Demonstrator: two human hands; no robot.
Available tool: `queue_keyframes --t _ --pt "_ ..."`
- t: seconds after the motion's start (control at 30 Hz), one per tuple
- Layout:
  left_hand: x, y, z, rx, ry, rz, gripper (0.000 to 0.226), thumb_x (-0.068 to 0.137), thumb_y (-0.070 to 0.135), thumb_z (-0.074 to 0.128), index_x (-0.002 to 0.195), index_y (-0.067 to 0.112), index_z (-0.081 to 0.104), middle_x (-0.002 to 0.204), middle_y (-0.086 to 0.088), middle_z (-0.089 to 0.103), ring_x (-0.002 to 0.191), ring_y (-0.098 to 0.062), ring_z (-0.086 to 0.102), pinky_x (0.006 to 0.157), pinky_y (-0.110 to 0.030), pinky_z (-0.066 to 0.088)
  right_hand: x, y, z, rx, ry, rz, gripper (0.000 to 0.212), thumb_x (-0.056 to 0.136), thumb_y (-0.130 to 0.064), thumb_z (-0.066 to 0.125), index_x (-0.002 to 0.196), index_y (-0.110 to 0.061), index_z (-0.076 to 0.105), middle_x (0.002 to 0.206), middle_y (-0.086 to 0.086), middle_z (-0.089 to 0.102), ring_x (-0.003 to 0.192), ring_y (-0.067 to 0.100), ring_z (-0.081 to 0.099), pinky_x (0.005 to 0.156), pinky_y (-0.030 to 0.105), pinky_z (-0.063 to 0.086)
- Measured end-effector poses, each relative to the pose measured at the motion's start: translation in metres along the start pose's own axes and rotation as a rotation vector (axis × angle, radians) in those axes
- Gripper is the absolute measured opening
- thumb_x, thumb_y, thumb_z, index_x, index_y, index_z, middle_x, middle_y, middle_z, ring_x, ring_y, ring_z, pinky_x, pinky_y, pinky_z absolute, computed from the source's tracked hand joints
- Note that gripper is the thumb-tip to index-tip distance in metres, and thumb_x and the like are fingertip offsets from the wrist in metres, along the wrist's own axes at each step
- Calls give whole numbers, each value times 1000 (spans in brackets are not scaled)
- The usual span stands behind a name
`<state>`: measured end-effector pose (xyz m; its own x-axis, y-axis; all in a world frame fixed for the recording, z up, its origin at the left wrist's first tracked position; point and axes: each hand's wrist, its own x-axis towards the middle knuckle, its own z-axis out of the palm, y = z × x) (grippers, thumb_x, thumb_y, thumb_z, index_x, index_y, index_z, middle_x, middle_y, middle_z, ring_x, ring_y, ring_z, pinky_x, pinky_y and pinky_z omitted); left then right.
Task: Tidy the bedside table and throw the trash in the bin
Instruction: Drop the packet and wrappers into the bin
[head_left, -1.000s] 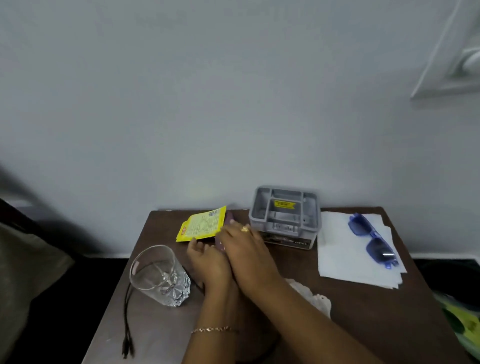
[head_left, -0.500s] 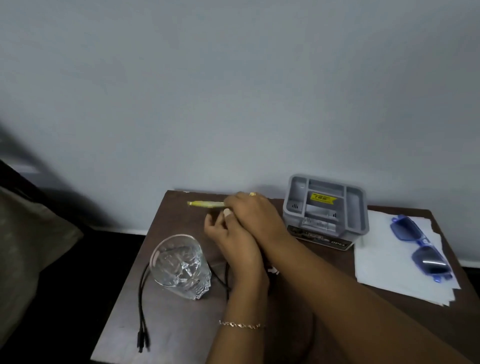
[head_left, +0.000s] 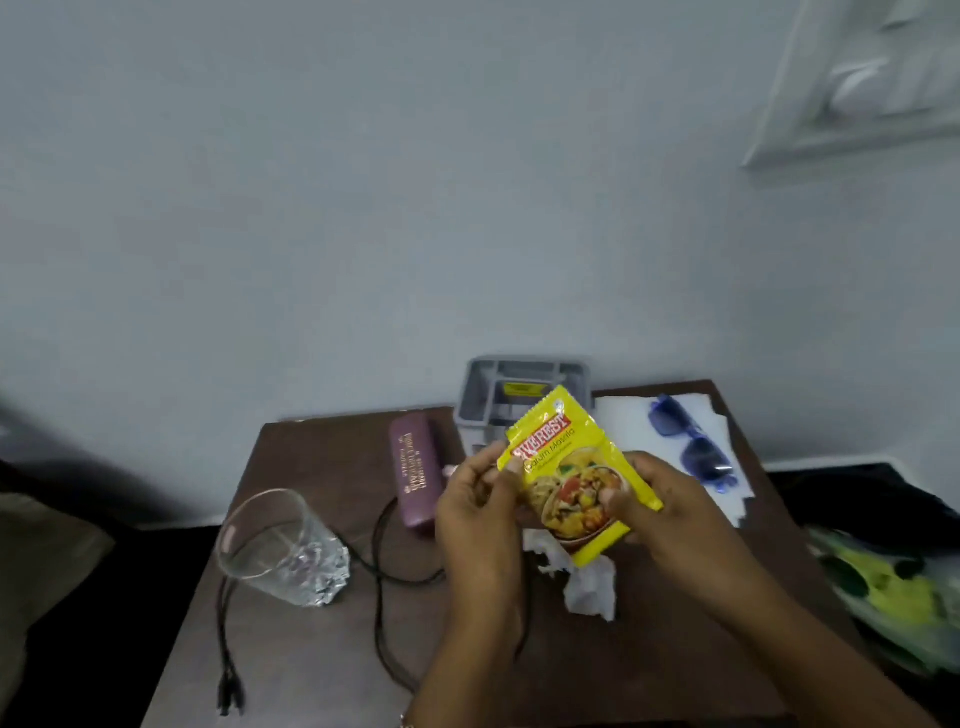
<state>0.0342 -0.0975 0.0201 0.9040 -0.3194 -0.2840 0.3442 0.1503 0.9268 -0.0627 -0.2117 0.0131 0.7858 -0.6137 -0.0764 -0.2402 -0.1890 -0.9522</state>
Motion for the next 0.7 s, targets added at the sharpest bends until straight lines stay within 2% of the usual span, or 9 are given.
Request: queue_keyframes --t 0.03,0.17,0.27,0.37,0.43,0.47,0.53,0.6,0.7 --pt "-7 -6 10 12 -18 -13 14 90 4 57 101 3 64 87 -25 69 77 -31 64 71 -46 54 -7 8 -13 -10 18 17 16 89 -12 61 86 -28 63 81 -17 72 79 9 68 72 31 54" --pt "-30 -37 55 24 -109 -58 11 90 -2 54 97 1 62 67 -8 68 53 -11 62 45 -22 50 -32 26 -65 -46 120 26 10 87 -15 64 89 -24 67 83 -11 74 77 4 68 67 20 52" --pt "-49 -61 94 90 -178 -116 8 90 4 57 95 7 63 82 -15 70 69 -22 67 49 -23 53 -49 48 -107 -74 201 97 13 88 -12 63 92 -24 67 84 -4 74 78 4 68 68 23 53" --pt "-66 -84 136 173 -245 -141 7 90 6 58 94 7 63 84 -15 70 76 -24 69 54 -23 56 -63 75 -152 -56 323 194 13 86 -13 65 90 -26 67 83 -2 73 77 10 70 69 34 56" --pt "-74 -103 164 220 -313 -181 10 90 4 58 99 6 63 88 -16 70 81 -25 70 60 -25 58 -73 92 -178 9 413 265 12 86 -11 64 89 -23 66 82 0 73 72 11 70 61 28 55" --pt "-77 -113 177 252 -353 -192 12 90 4 58 101 7 63 90 -17 70 84 -26 70 64 -29 59 -77 100 -191 44 467 294 12 86 -10 64 88 -21 66 82 2 73 70 12 70 57 25 54" --pt "-82 -133 201 331 -423 -181 17 87 5 61 100 16 63 89 -13 69 91 -30 69 78 -43 58 -82 120 -213 88 588 337 9 86 -11 63 85 -20 66 82 6 72 71 18 70 59 33 57" --pt "-88 -149 219 389 -451 -197 25 85 5 64 104 20 58 90 -1 66 94 -25 66 86 -44 55 -80 149 -231 86 683 390 8 87 -14 62 84 -20 65 85 10 72 78 26 69 70 43 58" --pt "-99 -162 230 419 -453 -203 31 86 3 62 108 22 53 98 5 61 88 -13 62 80 -35 54 -61 196 -245 156 786 489 8 89 -11 59 82 -13 63 92 20 68 83 34 66 76 49 57"
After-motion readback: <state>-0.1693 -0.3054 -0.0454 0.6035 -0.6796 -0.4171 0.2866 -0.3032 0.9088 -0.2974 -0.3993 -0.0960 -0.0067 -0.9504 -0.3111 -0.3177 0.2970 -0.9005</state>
